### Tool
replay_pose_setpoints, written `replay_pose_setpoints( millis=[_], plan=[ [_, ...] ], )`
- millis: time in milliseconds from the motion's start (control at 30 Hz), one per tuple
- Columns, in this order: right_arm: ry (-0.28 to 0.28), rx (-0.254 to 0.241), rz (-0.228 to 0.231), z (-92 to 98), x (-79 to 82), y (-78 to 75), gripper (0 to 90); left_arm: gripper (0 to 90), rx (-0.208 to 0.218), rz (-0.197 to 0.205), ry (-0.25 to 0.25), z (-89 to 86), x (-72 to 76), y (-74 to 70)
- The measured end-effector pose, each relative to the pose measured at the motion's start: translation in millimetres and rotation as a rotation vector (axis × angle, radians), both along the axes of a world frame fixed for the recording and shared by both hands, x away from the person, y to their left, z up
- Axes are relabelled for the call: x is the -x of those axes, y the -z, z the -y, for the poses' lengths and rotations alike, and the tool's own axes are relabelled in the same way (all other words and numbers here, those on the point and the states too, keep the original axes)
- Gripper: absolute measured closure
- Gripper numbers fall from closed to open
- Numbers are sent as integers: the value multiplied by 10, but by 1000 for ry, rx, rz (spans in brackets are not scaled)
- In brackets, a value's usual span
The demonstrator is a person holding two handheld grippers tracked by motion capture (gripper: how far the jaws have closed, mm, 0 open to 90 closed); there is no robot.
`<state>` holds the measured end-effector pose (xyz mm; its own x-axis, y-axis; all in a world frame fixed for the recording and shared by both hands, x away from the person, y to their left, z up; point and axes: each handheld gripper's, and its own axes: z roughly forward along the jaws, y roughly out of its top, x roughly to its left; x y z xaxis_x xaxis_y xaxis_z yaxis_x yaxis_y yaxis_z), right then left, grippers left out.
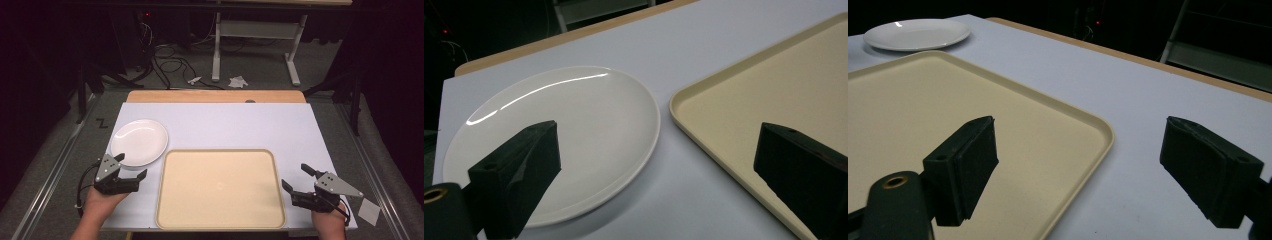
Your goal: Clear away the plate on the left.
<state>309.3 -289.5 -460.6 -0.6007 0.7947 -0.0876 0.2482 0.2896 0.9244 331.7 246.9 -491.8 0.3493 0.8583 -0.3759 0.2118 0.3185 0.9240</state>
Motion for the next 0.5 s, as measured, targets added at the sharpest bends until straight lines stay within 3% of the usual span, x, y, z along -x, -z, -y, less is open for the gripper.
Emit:
replay_pose_setpoints(
  millis=[67, 200, 267, 333, 500],
  plan=[
    [-1, -1, -1, 3, -2, 2, 162, 55, -34, 1, 2, 50, -19, 13],
    [-4, 2, -1, 1, -9, 5, 162, 43, -57, -28, 35, 113, -26, 37],
    [-3, 2, -4, -3, -11, 5, 162, 36, -72, -22, 37, 147, -25, 43],
    [-5, 5, -4, -8, -16, 5, 162, 30, -73, -18, 34, 162, -28, 39],
    [-11, 9, 3, -14, -8, 2, 162, 29, -142, -31, 13, 200, -59, 69]
  ],
)
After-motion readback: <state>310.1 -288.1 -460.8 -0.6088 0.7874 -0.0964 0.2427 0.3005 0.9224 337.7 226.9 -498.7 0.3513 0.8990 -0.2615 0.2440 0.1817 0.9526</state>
